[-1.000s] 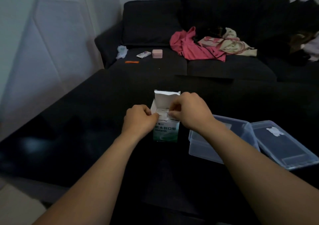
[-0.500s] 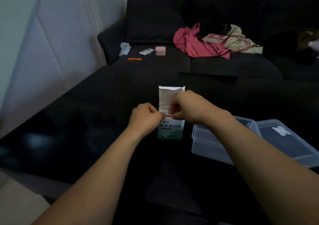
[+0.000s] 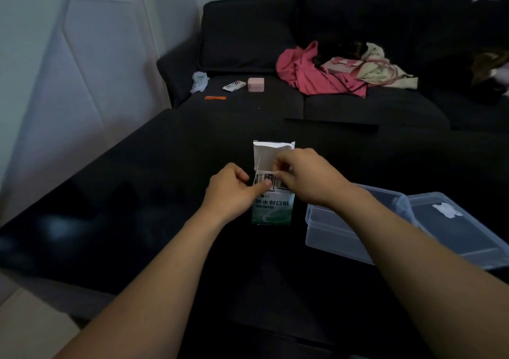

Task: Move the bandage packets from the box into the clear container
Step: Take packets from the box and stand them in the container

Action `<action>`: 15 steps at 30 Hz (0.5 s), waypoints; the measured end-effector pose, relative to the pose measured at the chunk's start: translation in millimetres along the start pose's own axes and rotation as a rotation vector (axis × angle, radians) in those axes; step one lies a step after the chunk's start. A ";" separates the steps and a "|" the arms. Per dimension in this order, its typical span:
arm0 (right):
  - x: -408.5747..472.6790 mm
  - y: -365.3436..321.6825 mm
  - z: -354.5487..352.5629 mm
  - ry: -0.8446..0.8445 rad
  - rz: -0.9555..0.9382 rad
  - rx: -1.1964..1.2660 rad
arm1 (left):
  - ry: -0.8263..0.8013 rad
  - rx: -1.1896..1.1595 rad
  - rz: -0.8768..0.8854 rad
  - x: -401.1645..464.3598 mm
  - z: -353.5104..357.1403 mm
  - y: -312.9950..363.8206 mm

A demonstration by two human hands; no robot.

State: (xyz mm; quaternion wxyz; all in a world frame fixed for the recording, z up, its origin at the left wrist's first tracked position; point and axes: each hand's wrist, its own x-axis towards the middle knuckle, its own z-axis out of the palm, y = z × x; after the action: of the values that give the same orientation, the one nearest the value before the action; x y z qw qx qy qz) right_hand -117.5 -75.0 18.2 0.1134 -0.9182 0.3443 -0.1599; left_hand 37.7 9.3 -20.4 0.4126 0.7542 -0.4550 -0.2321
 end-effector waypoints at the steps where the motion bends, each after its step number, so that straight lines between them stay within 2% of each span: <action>1: -1.2 -1.7 -1.7 0.004 -0.003 -0.044 | 0.009 0.002 0.005 0.0 0.0 0.0; 4: -5.0 -8.7 -7.4 0.030 -0.036 -0.166 | 0.026 0.003 0.020 0.8 -0.1 0.0; 8: -6.9 -11.6 -20.8 0.129 -0.043 -0.140 | 0.044 -0.001 0.017 -1.9 -1.9 1.4; 13: -14.6 -5.5 -51.8 0.382 -0.019 0.215 | 0.188 0.000 0.218 -9.8 -1.7 10.8; 15: -20.8 -0.4 -63.7 0.407 0.005 0.329 | 0.251 -0.088 0.346 -15.3 -3.8 18.8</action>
State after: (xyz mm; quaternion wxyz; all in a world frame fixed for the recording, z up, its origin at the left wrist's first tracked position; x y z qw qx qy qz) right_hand -155.7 -67.0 72.6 0.1902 -0.8354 0.3316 -0.3949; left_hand 23.8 19.7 -3.1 0.5325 0.6692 -0.5119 -0.0817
